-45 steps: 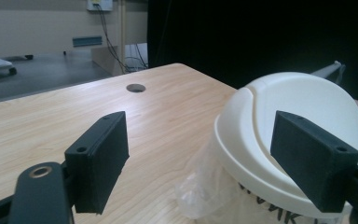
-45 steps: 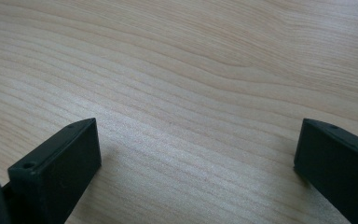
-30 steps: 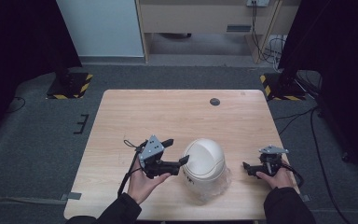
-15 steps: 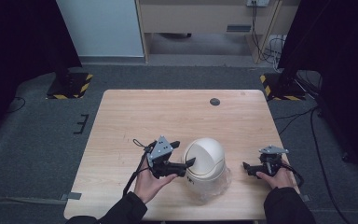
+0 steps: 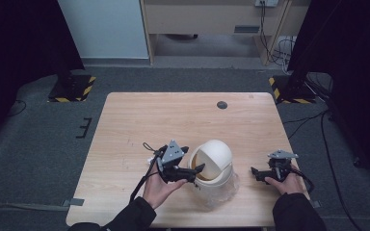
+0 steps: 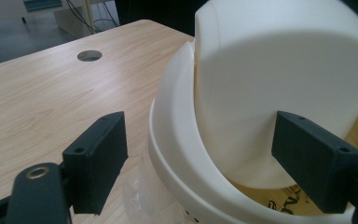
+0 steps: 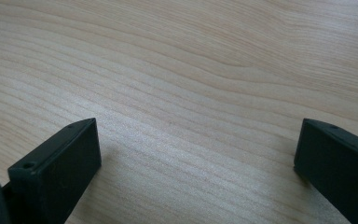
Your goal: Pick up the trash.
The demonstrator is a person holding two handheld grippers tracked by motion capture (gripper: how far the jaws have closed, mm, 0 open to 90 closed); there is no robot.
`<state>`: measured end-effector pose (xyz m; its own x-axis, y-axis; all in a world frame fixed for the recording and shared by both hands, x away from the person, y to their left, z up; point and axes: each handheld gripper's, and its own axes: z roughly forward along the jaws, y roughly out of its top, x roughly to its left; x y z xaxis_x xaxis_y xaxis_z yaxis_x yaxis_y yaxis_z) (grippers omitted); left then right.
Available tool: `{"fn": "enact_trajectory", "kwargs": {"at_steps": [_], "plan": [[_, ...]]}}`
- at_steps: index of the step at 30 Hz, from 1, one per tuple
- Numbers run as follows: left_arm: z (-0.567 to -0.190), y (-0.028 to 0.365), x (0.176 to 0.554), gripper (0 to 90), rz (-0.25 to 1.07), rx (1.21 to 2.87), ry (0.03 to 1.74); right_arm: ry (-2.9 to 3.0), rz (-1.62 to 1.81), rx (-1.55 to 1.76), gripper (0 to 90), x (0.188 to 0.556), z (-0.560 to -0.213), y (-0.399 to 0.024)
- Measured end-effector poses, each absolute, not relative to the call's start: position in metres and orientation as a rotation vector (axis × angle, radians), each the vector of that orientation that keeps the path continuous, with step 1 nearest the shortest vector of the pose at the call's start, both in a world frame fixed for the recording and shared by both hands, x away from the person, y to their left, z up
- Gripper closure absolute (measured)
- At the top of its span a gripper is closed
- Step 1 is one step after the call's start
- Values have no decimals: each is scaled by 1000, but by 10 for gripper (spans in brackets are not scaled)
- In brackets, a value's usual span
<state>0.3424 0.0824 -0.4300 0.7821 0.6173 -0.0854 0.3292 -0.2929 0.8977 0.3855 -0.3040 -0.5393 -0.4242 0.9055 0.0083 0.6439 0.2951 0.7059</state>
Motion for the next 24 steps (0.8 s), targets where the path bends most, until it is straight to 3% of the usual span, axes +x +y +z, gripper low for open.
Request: {"fn": "enact_trajectory", "kwargs": {"at_steps": [24], "plan": [[-435,72,346,176,338,1955,718,2176,906,1389,7,386,-539,-304]]}}
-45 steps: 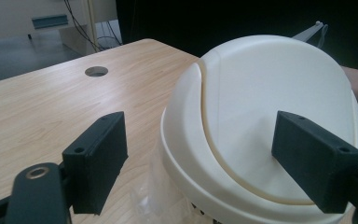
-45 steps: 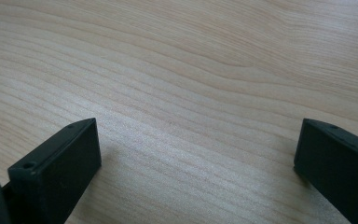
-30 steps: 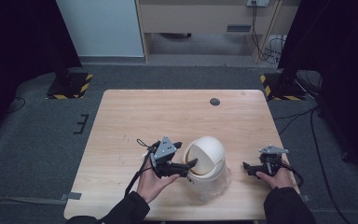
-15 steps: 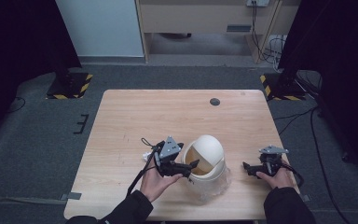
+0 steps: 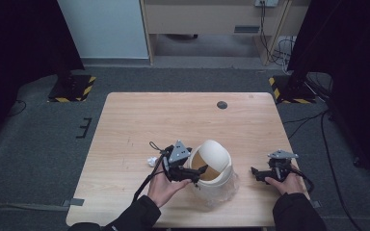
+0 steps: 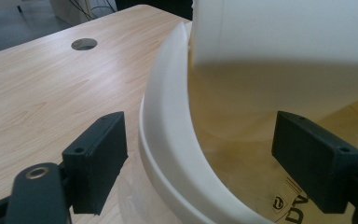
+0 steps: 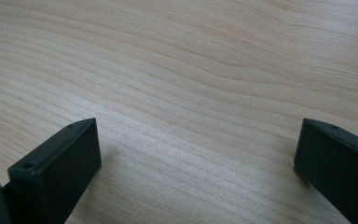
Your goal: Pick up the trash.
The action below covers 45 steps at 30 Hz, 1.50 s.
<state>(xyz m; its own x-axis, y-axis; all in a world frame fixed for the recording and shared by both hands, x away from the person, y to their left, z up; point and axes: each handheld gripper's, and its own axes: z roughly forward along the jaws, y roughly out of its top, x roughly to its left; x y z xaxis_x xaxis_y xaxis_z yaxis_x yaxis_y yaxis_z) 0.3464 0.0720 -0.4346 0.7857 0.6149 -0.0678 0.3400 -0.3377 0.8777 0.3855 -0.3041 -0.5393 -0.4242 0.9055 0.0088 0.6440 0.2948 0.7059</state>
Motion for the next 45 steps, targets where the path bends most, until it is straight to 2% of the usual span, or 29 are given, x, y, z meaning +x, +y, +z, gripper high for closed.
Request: {"fn": "enact_trajectory", "kwargs": {"at_steps": [6,20,36,45], "plan": [[-428,83,341,176,362,1935,712,2176,906,1388,7,386,-539,-304],[-418,136,332,173,415,1856,774,2176,907,1389,7,386,-539,-304],[-462,200,339,171,470,1926,956,2176,907,1388,7,386,-539,-304],[-479,209,353,168,474,1972,1005,2176,906,1389,7,386,-539,-304]]}}
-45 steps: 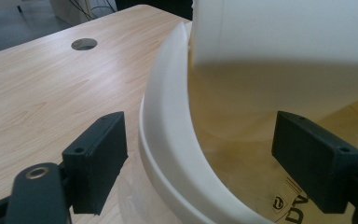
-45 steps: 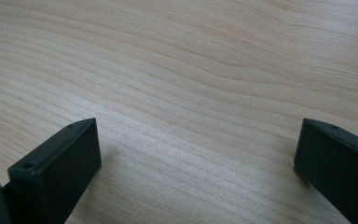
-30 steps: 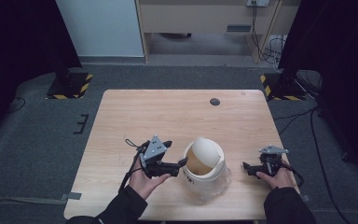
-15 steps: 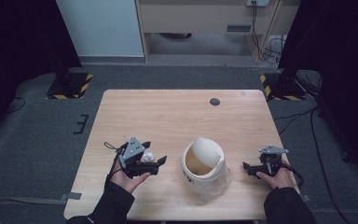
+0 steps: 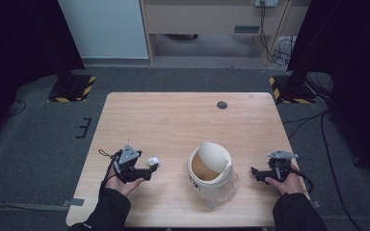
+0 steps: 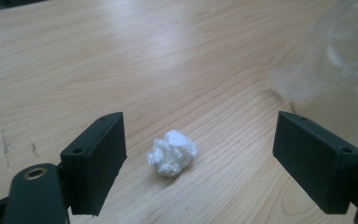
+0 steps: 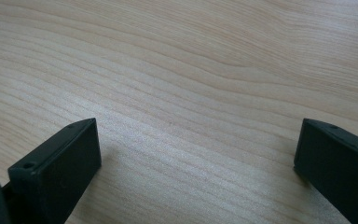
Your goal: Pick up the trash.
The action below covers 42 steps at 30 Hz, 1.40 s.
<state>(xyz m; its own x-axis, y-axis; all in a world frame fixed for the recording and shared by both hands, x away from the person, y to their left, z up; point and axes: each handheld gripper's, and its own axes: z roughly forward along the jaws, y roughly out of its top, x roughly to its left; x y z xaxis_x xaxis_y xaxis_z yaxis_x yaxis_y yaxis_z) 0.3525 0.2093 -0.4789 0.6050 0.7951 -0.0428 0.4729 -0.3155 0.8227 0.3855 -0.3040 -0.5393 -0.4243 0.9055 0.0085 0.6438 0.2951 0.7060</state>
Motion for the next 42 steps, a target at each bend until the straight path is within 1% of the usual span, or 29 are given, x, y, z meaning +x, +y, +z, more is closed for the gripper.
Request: {"fn": "enact_trajectory", "kwargs": {"at_steps": [5,9,13,18,23,27,31,37,42], "plan": [[-491,208,359,190,438,2014,1022,2176,906,1389,7,386,-539,-304],[-503,203,366,205,428,2096,1062,2176,906,1388,7,386,-539,-304],[-507,202,368,221,434,2117,1079,2176,906,1388,7,386,-539,-304],[-510,201,372,274,444,2123,1099,2176,906,1388,7,386,-539,-304],[-515,196,377,322,423,2143,1094,2176,905,1388,7,386,-539,-304],[-517,190,379,336,422,2157,1091,2176,906,1388,7,386,-539,-304],[-518,187,383,380,436,2170,1090,2176,905,1388,7,386,-539,-304],[-519,187,384,451,412,2186,1107,2176,905,1389,7,386,-539,-304],[-518,189,384,527,404,2187,1116,2176,905,1389,7,386,-539,-304]]}}
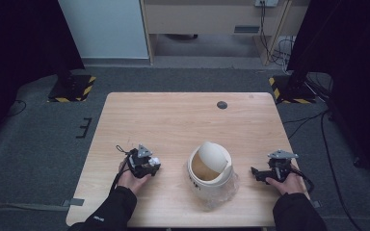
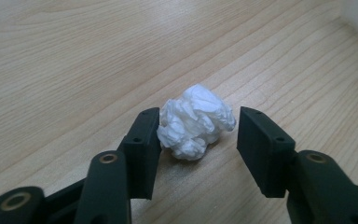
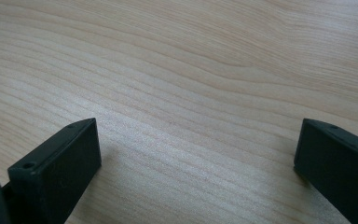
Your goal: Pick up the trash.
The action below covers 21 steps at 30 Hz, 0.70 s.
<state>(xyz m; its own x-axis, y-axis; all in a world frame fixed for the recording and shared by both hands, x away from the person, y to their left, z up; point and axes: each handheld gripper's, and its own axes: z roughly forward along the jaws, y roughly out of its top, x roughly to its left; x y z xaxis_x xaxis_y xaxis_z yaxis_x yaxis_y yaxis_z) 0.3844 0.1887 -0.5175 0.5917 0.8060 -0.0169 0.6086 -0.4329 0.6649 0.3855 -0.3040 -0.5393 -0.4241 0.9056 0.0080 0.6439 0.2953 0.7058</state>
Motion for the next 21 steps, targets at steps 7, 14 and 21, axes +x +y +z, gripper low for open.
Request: {"fn": "enact_trajectory", "kwargs": {"at_steps": [7,14,21], "plan": [[-516,191,384,623,364,2174,1133,2176,905,1389,7,386,-539,-304],[-512,193,384,685,358,2150,1139,2176,905,1389,7,386,-539,-304],[-508,195,383,710,356,2110,1137,2176,906,1389,7,386,-539,-304]]}}
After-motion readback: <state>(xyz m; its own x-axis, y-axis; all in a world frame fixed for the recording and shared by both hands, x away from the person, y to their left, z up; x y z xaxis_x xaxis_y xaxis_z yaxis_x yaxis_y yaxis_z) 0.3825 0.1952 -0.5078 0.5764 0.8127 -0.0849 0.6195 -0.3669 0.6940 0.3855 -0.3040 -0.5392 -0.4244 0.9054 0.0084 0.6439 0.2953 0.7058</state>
